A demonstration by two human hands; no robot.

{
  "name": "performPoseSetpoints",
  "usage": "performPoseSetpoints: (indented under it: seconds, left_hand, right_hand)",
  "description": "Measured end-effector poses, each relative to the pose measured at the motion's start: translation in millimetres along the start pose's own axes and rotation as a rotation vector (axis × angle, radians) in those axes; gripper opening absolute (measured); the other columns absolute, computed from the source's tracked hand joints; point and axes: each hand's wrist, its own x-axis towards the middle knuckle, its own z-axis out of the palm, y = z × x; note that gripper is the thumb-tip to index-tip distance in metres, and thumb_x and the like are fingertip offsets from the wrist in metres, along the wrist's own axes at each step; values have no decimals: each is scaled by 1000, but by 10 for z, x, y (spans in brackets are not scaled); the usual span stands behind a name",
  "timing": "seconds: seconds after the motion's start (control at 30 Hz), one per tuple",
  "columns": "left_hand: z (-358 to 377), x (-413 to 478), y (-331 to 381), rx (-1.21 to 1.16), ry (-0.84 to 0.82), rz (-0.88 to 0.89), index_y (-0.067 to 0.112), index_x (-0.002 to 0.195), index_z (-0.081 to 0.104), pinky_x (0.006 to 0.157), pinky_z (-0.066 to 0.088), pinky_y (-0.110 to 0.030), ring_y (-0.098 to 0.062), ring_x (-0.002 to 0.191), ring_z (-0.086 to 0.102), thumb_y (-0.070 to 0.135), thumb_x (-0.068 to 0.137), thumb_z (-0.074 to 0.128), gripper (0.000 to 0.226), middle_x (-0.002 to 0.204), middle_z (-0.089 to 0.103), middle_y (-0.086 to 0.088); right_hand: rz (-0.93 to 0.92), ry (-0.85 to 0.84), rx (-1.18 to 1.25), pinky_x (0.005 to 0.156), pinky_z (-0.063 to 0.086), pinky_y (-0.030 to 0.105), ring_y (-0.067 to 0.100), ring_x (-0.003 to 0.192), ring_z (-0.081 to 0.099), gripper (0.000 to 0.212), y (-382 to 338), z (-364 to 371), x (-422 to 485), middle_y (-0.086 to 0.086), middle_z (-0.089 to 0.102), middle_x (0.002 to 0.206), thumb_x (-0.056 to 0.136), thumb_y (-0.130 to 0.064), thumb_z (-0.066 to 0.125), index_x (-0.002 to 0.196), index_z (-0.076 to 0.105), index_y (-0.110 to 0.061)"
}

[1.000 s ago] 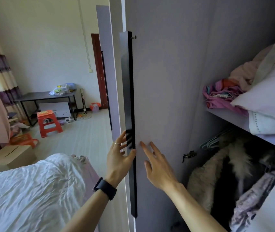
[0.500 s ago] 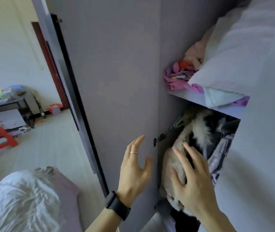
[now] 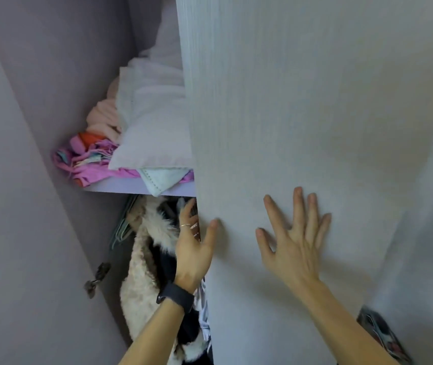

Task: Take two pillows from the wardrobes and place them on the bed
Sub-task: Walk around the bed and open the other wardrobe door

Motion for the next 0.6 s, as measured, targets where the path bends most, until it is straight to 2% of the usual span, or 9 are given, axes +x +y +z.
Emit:
performPoseSetpoints:
  seconds: [0.1, 0.2, 0.3, 0.33, 0.43, 0.47, 0.6]
  left_hand:
    - [-42, 48, -75, -14, 0, 5, 51, 138, 43, 87, 56, -39, -11, 106, 69, 35, 95, 60, 49, 118, 71, 8]
    - [-127, 116, -115, -36, -30, -5, 38, 139, 51, 87, 57, -47, -23, 101, 70, 27, 99, 59, 42, 107, 74, -2]
    - [-219, 159, -127, -83, -93, -35, 26, 137, 56, 89, 56, -51, -29, 101, 70, 19, 99, 62, 39, 107, 74, -7]
    - [-256, 140, -118, -109, -111, -41, 24, 135, 58, 87, 58, -48, -29, 101, 71, 17, 98, 63, 38, 107, 75, -8]
    - [-405, -18, -72, -188, -171, -74, 25, 125, 64, 75, 58, -23, -18, 94, 74, 15, 95, 68, 32, 99, 77, -1]
    - [-453, -87, -42, -217, -190, -92, 27, 122, 66, 74, 57, -20, -16, 93, 74, 16, 93, 70, 31, 97, 78, 1]
    - [-583, -366, 122, -327, -242, -149, 23, 119, 70, 82, 59, -29, -20, 94, 75, 18, 89, 72, 31, 95, 78, -6]
  right_hand:
    - [15, -35, -42, 116, 2, 75, 38, 157, -6, 68, 15, 96, -72, 7, -4, 172, 97, -54, 45, 159, 22, -40]
    - [51, -63, -67, 117, 1, 74, 37, 157, -7, 67, -13, 113, -125, 5, -7, 172, 100, -57, 36, 160, 11, -42]
    - [60, -107, -94, 119, 1, 71, 36, 157, -9, 68, -51, 9, -126, 6, -9, 171, 101, -58, 33, 160, 1, -44]
    - [70, -122, -94, 120, 2, 70, 36, 157, -10, 69, -67, -43, -143, 6, -11, 171, 101, -58, 33, 160, -2, -44]
    - [110, -162, -65, 121, 9, 68, 34, 157, -12, 70, -164, -231, -265, 5, -15, 170, 103, -56, 34, 159, -5, -43]
    - [126, -171, -46, 121, 12, 67, 34, 157, -12, 70, -210, -295, -312, 5, -16, 170, 103, -55, 35, 160, -5, -43]
    - [224, -245, 108, 124, 16, 60, 25, 157, -17, 72, -426, -568, -554, 0, -20, 170, 102, -58, 36, 161, -1, -41]
